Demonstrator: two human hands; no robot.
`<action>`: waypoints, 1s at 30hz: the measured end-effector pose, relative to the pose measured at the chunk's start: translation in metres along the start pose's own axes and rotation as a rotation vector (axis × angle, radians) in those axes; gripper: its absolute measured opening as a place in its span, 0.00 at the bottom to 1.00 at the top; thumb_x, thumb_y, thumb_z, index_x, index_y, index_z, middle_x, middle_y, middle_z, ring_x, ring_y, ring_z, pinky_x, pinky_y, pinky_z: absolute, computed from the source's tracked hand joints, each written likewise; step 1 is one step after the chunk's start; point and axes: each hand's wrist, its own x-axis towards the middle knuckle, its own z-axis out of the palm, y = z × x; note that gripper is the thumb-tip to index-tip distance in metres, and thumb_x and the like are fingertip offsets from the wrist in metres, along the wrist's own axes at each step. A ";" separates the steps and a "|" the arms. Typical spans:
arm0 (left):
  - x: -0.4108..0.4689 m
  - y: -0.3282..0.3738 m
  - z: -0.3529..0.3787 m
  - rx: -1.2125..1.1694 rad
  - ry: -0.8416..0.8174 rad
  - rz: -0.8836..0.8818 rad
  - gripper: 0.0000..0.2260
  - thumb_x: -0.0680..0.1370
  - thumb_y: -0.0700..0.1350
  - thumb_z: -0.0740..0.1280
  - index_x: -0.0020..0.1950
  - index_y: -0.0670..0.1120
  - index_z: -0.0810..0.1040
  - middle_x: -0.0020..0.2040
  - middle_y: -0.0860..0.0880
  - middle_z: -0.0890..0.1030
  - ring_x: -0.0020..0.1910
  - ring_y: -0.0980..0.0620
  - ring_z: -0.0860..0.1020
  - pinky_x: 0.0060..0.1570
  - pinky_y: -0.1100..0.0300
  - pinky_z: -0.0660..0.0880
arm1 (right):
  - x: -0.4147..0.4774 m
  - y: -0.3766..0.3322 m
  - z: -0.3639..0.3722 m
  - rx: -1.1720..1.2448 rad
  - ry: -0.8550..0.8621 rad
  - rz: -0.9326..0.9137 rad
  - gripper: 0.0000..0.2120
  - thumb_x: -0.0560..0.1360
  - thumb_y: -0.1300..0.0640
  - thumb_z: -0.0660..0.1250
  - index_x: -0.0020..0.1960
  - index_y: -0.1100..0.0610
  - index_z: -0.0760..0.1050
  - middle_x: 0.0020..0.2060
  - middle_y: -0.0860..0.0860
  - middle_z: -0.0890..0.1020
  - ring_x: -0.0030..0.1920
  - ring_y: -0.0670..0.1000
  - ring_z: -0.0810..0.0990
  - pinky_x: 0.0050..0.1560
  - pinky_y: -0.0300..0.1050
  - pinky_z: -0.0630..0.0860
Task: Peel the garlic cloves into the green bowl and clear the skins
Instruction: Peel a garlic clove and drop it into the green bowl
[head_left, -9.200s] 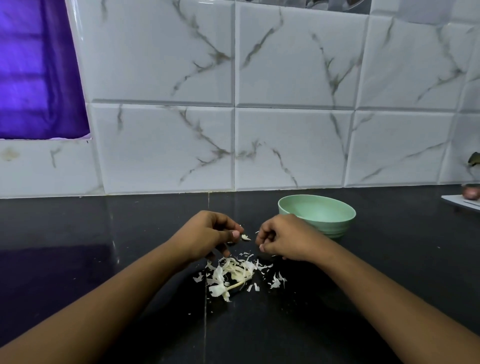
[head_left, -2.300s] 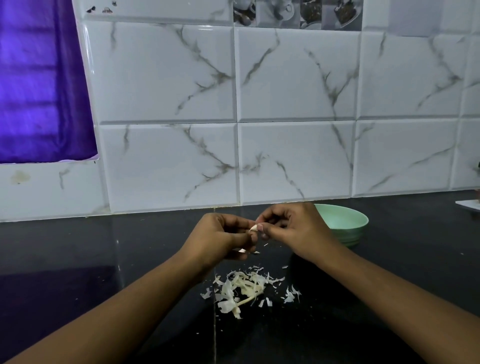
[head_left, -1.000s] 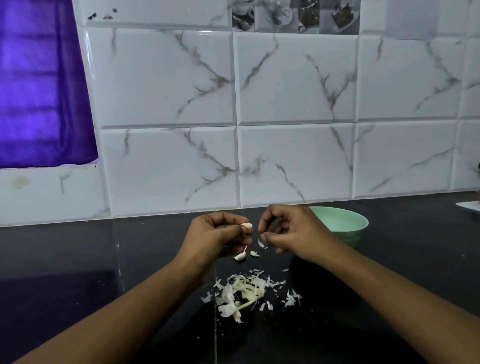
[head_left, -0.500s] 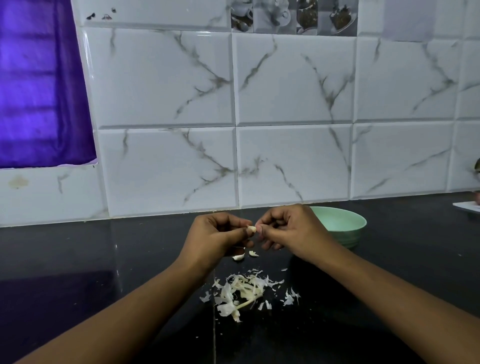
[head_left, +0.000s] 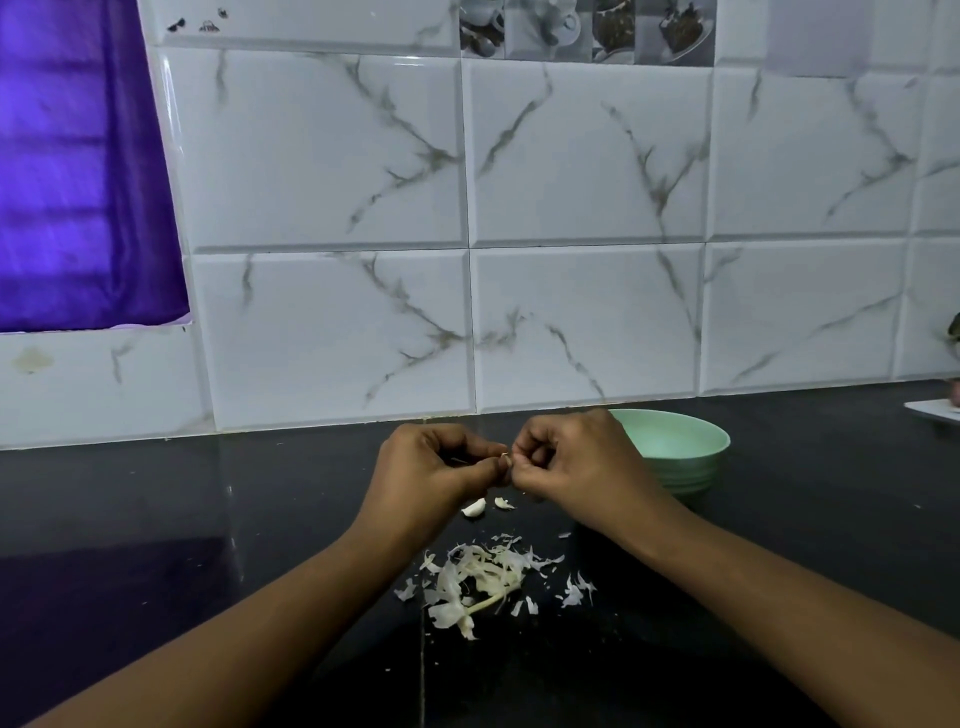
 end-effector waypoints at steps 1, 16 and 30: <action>-0.001 0.001 -0.001 -0.010 -0.008 -0.007 0.06 0.70 0.37 0.74 0.37 0.47 0.85 0.36 0.48 0.85 0.36 0.52 0.83 0.43 0.48 0.80 | 0.000 0.001 0.000 0.019 0.003 0.005 0.09 0.66 0.56 0.72 0.32 0.47 0.75 0.25 0.44 0.78 0.30 0.44 0.79 0.36 0.42 0.77; 0.004 -0.001 -0.003 -0.235 -0.083 -0.145 0.04 0.70 0.34 0.72 0.39 0.42 0.84 0.37 0.39 0.83 0.37 0.46 0.81 0.48 0.49 0.77 | 0.006 0.010 -0.007 0.264 0.123 0.186 0.06 0.71 0.62 0.68 0.36 0.56 0.78 0.25 0.48 0.78 0.25 0.47 0.80 0.34 0.45 0.80; 0.006 -0.002 -0.008 -0.204 -0.078 -0.157 0.04 0.71 0.33 0.72 0.42 0.40 0.81 0.34 0.42 0.83 0.34 0.51 0.82 0.36 0.63 0.79 | 0.004 0.007 -0.006 0.619 -0.203 0.269 0.02 0.72 0.60 0.72 0.41 0.55 0.80 0.36 0.56 0.84 0.33 0.51 0.83 0.33 0.41 0.78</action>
